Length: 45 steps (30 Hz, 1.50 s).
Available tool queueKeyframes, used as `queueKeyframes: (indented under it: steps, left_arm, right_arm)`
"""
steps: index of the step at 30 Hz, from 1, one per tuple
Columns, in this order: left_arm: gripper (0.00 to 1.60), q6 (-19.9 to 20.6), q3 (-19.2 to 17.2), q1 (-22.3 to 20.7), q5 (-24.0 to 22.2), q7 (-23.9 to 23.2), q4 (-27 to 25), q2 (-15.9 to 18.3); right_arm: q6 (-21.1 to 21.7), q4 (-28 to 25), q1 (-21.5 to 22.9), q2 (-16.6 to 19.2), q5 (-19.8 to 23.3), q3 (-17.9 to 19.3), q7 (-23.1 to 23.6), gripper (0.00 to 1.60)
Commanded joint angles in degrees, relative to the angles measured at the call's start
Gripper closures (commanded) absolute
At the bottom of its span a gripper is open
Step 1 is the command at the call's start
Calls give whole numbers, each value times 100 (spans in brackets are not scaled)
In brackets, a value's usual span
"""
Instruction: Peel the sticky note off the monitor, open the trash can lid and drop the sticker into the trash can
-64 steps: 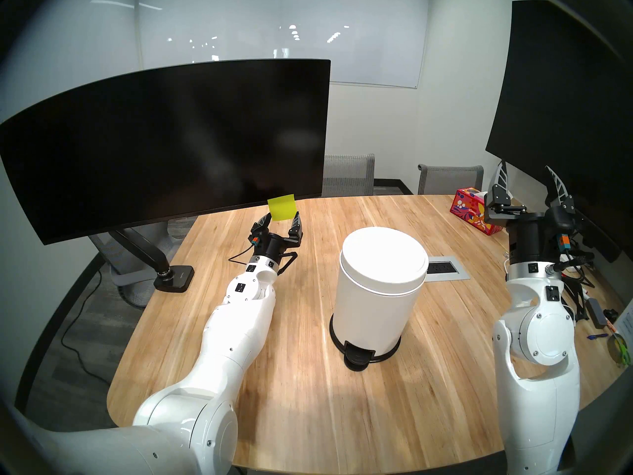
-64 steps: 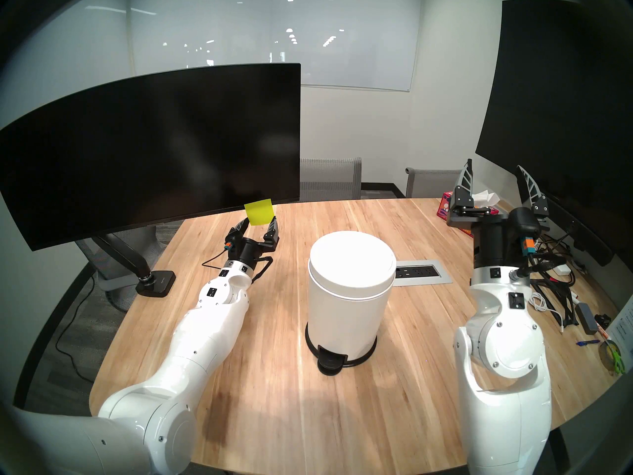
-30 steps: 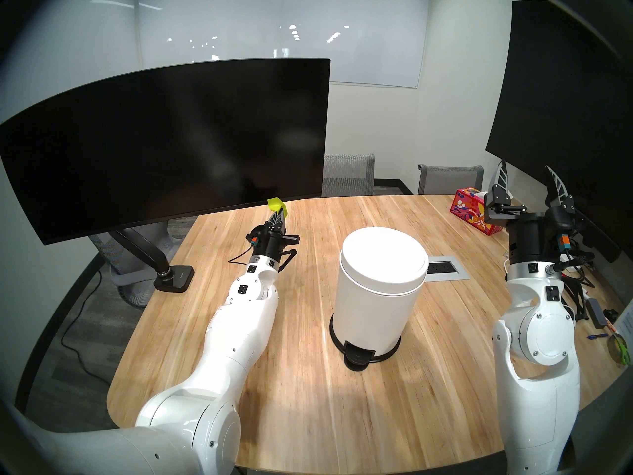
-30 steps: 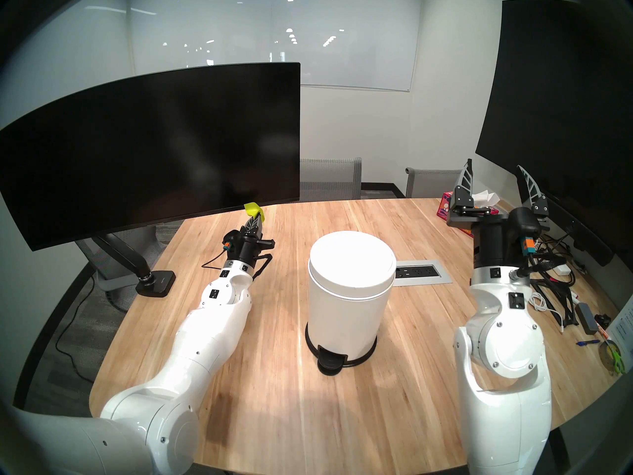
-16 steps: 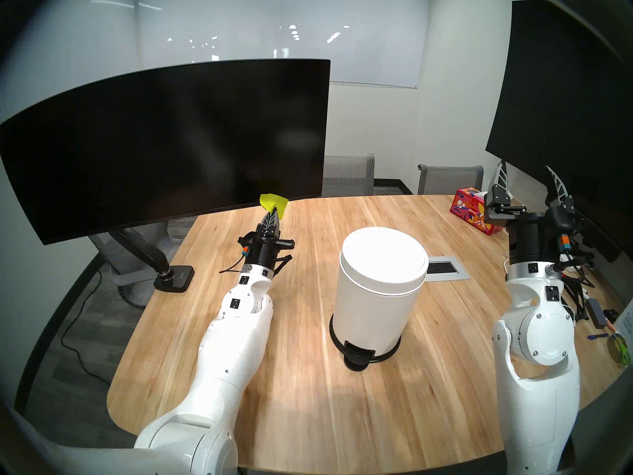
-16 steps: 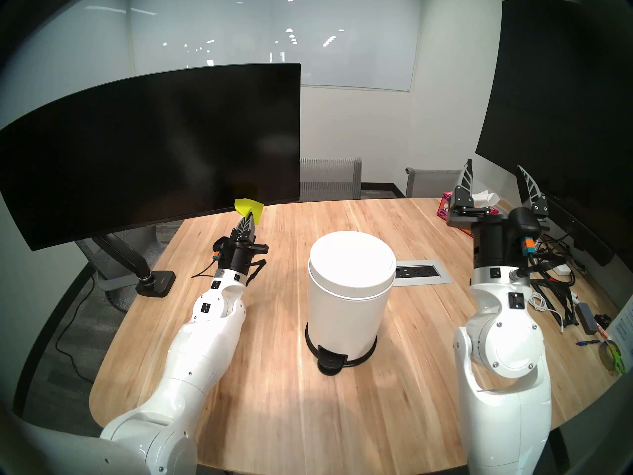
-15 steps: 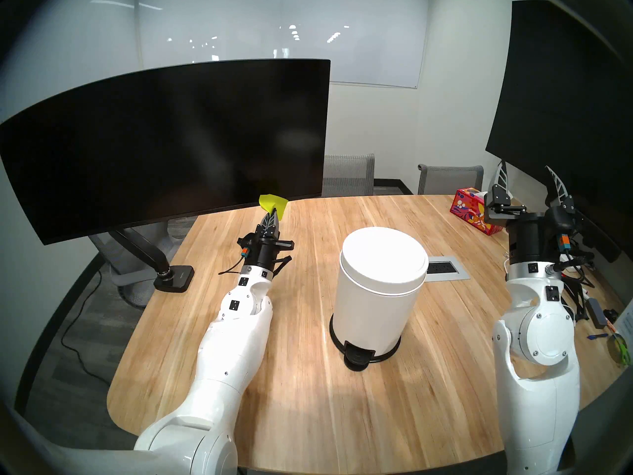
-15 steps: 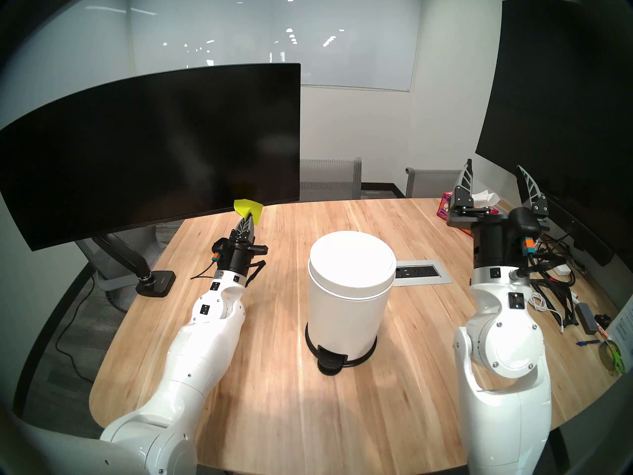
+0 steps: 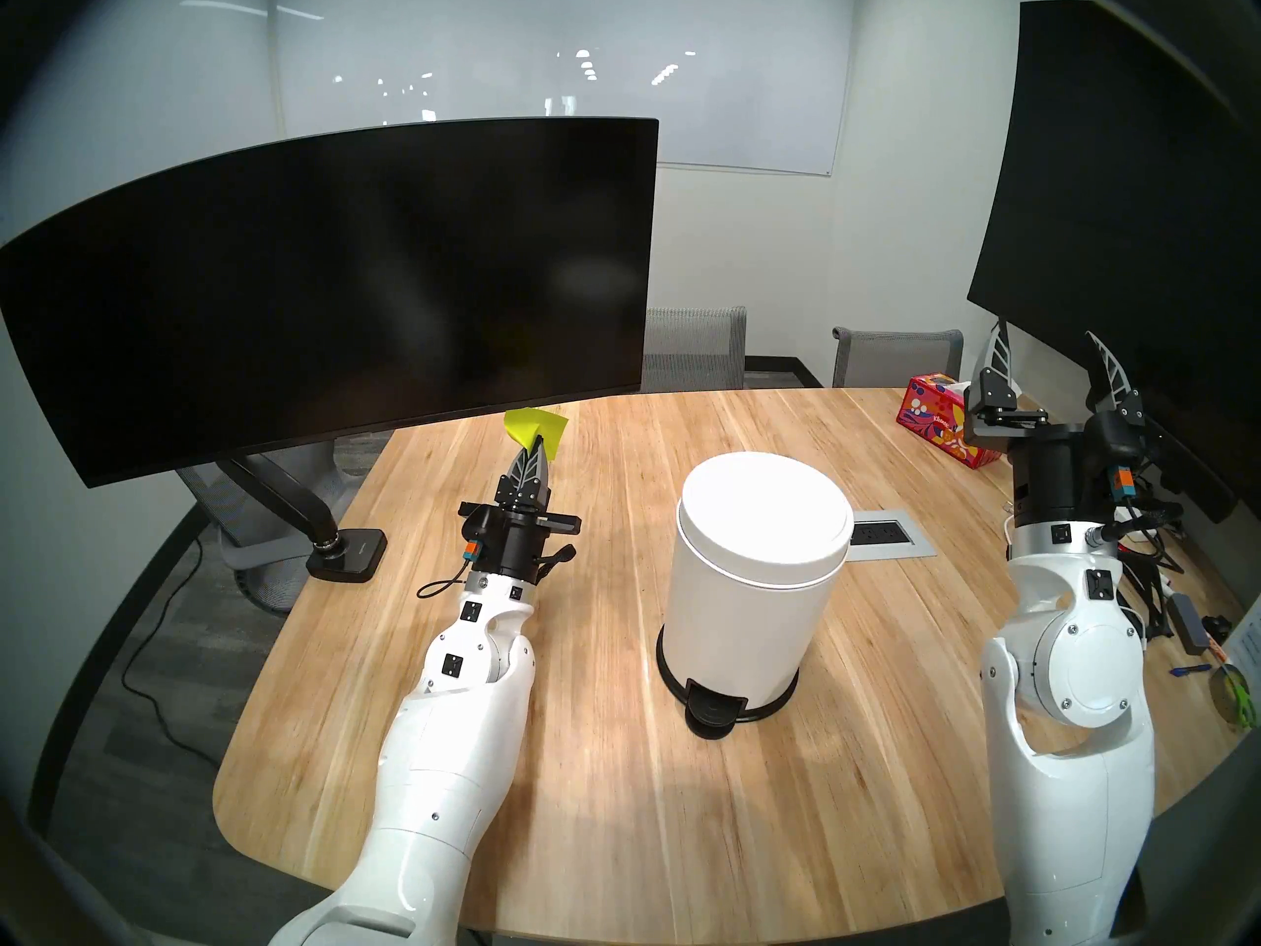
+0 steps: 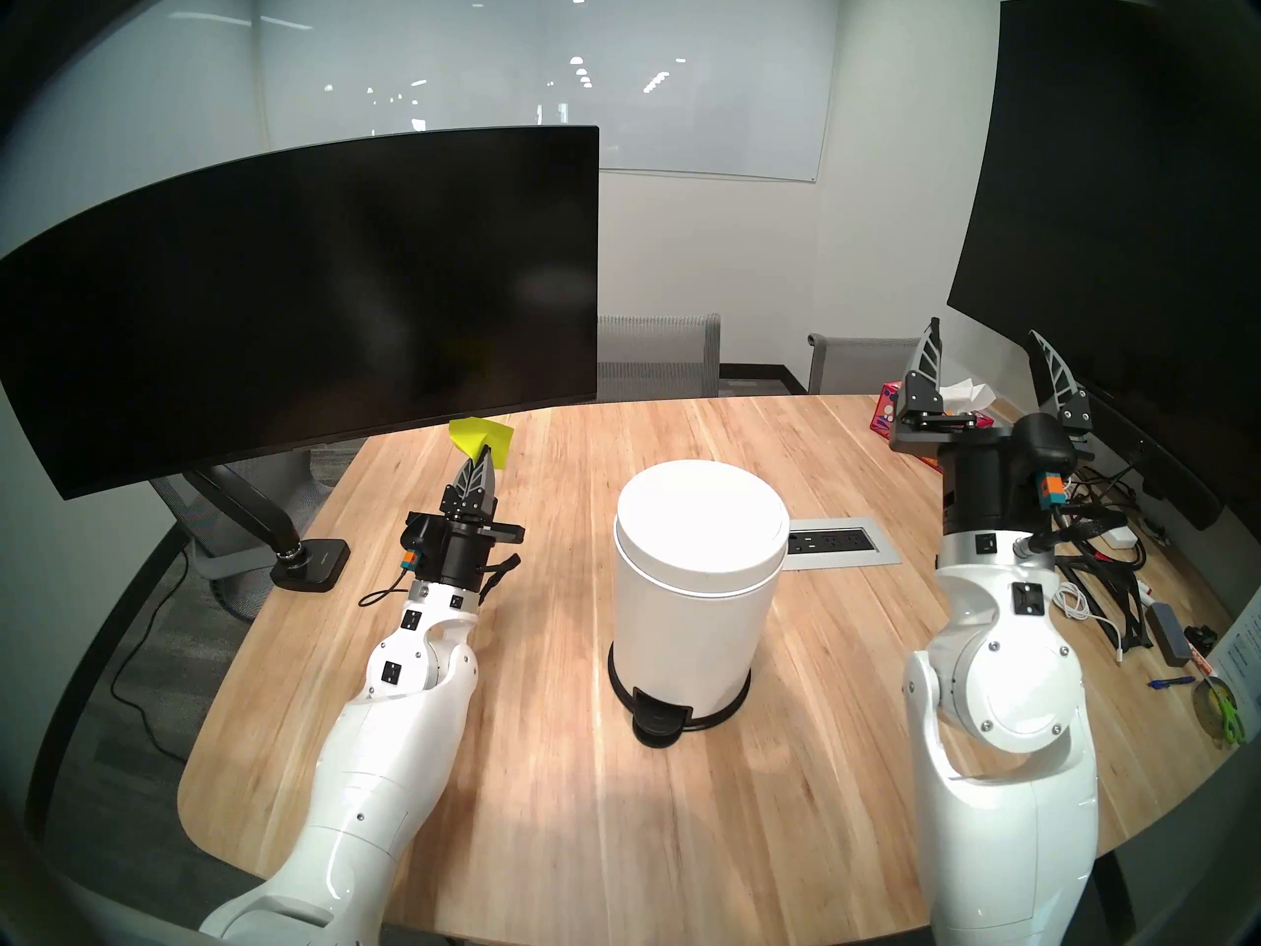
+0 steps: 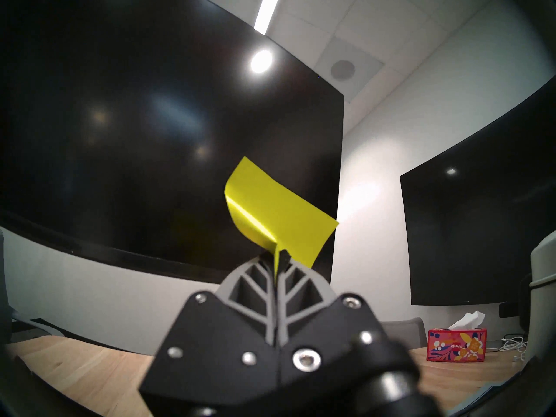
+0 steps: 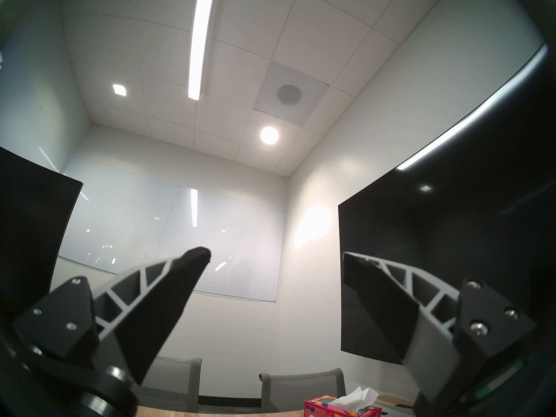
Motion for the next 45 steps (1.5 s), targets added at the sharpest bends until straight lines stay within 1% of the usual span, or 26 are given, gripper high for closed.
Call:
queueKeyframes:
  steps: [1,2,6,7,9,10,11,12,13,14,15,16,18,19,20,21,22,23,26,27,32,33,34,36,40,45]
  left_arm:
    - [160,-414,39,279,-116,-141,-587,24]
    - [160,-429,39,365,-123,-155,-766,32]
    - [160,-573,-29,552,-192,-173,-1061,55]
    - [160,-617,-40,557,-207,-189,-1054,74]
    - [160,-663,-75,704,-240,-196,-1326,97]
    - [160,-710,-87,697,-256,-213,-1270,108]
    - [160,-718,-107,790,-272,-220,-1453,120]
    - [160,-747,-127,809,-281,-224,-1443,127]
    - [160,-771,-145,883,-295,-246,-1580,149]
    - [160,-803,-163,907,-313,-256,-1560,157]
    - [160,-802,-183,1017,-335,-258,-1738,161]
    - [160,-831,-192,1058,-356,-272,-1761,167]
    - [160,-821,-212,1198,-400,-271,-1995,162]
    - [160,-860,-213,1178,-418,-289,-1898,166]
    - [160,-838,-215,1302,-440,-295,-2122,166]
    - [160,-858,-207,1312,-453,-311,-2098,166]
    - [160,-847,-202,1398,-466,-325,-2240,171]
    - [160,-857,-198,1422,-474,-331,-2235,167]
    - [160,-808,-179,1635,-514,-352,-2548,172]
    - [160,-827,-171,1641,-511,-378,-2541,189]
    - [160,-702,-185,1962,-547,-360,-2958,214]
    - [160,-651,-199,2050,-553,-350,-3088,227]
    - [160,-668,-214,2047,-559,-352,-3053,237]
    - [160,-567,-261,2181,-561,-322,-3256,257]
    - [160,-366,-359,2360,-581,-281,-3539,283]
    - [160,-32,-432,2620,-564,-184,-3971,301]
  right_arm:
    - [-23,-78,36,11,-2,-1,4,0]
    - [-23,-77,36,11,-2,-1,4,0]
    - [-24,-73,38,12,-3,-1,4,0]
    - [-24,-72,38,12,-3,-1,4,0]
    - [-25,-70,39,12,-3,-1,4,0]
    - [-25,-69,39,12,-3,-1,4,0]
    - [-25,-69,40,12,-3,-1,4,0]
    - [-26,-68,40,12,-3,-1,4,0]
    - [-26,-68,41,12,-3,-1,4,0]
    - [-26,-68,41,12,-3,-1,4,0]
    - [-27,-67,42,12,-4,-1,4,0]
    - [-27,-68,42,12,-4,-1,4,0]
    - [-28,-69,43,13,-4,-1,4,0]
    - [-28,-70,43,13,-4,-2,4,0]
    - [-29,-71,43,13,-4,-2,4,0]
    - [-29,-73,43,13,-4,-2,4,0]
    - [-30,-74,43,13,-4,-2,5,0]
    - [-30,-76,43,13,-4,-2,5,0]
    - [-31,-80,43,13,-5,-2,5,0]
    - [-31,-82,43,13,-5,-2,5,0]
    - [-47,-100,12,16,-6,-39,28,0]
    - [-52,-117,-19,14,3,-53,40,0]
    - [-54,-136,-44,4,18,-63,44,0]
    - [-74,-191,-130,13,11,-63,72,0]
    - [-137,-472,-386,-19,113,-47,136,0]
    - [-245,-896,-830,-20,240,86,254,0]
